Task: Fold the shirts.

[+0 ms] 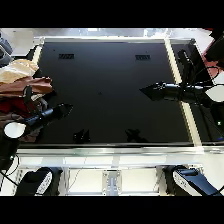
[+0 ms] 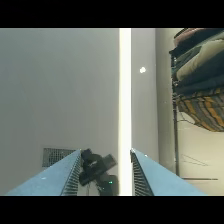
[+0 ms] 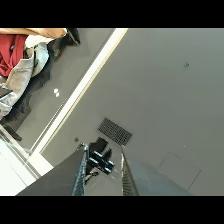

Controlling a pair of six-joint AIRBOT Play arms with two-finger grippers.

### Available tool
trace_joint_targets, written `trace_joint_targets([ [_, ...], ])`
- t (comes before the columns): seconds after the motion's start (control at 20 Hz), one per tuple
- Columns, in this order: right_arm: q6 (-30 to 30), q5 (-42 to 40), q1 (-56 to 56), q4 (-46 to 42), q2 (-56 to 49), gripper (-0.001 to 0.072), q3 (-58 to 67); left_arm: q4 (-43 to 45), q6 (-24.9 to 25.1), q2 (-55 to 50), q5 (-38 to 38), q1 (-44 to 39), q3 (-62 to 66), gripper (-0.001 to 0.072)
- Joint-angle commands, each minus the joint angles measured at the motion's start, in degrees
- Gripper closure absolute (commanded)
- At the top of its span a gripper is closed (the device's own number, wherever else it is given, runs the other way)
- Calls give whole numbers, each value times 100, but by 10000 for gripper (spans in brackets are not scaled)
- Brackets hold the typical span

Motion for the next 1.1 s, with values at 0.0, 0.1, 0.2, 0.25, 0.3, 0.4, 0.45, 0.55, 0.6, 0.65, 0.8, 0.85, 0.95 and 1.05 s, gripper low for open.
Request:
trace_joint_targets([
  [0.0,2,2,4,2,4,462,2,2,0,-4,0,-2,4,346],
  [0.1,2,2,4,0,4,463,2,2,0,-4,0,-2,4,346],
  [0.2,2,2,4,2,4,463,2,2,0,-4,0,-2,4,346],
  [0.25,2,2,4,0,4,463,2,2,0,-4,0,-2,4,346],
  [0.3,0,2,4,2,4,463,2,2,0,-4,0,-2,4,346],
  [0.4,2,2,4,0,4,462,2,0,-2,-2,0,-4,4,346],
  [0.45,0,2,4,2,4,462,2,0,-2,-4,0,-4,4,346],
  [0.55,2,2,4,2,4,463,2,11,2,-7,111,4,4,346],
  [0.6,2,2,4,0,4,463,2,76,2,-4,260,13,4,347],
  [0.65,2,4,4,0,4,462,2,90,0,-4,334,33,4,347],
  [0.8,2,-46,4,4,4,462,4,960,0,-4,1021,98,4,346],
  [0.85,2,-44,4,4,4,463,4,1342,-22,-4,1567,232,7,346],
  [0.95,2,-42,4,122,4,462,4,1696,-20,-7,2778,837,37,346],
  [1.05,2,-39,4,267,4,463,4,1779,-15,-142,3071,1919,232,346],
])
